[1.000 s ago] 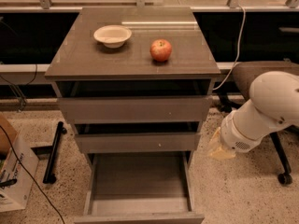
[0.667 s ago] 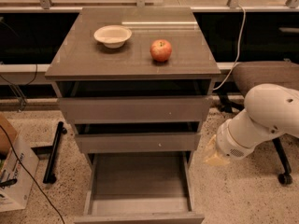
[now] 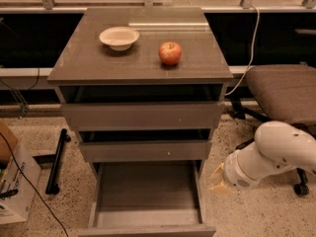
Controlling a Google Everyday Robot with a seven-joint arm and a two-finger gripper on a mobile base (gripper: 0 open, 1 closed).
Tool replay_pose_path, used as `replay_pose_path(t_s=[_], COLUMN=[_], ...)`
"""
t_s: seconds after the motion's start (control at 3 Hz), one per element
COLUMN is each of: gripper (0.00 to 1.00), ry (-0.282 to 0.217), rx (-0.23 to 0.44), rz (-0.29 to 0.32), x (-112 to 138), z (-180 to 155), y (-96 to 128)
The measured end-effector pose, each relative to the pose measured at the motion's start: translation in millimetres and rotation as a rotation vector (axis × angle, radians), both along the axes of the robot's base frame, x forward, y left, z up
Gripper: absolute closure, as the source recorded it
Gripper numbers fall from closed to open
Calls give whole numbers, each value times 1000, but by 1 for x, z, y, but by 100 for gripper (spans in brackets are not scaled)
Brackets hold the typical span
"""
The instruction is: Close bottom drawer
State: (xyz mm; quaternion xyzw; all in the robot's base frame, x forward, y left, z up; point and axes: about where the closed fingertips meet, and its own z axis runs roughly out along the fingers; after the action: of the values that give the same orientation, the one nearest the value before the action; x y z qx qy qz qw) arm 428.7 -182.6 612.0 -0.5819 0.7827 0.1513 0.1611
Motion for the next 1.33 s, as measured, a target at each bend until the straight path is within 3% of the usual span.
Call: replay_pose_path(t_s=[0.33, 0.67, 1.33], gripper=[100, 100, 100], ry=[51, 88, 116], rx=[53, 87, 88], rz=[-27, -67, -62], x=[-3, -3, -3], z=[-57, -94, -107], y=[3, 2, 6])
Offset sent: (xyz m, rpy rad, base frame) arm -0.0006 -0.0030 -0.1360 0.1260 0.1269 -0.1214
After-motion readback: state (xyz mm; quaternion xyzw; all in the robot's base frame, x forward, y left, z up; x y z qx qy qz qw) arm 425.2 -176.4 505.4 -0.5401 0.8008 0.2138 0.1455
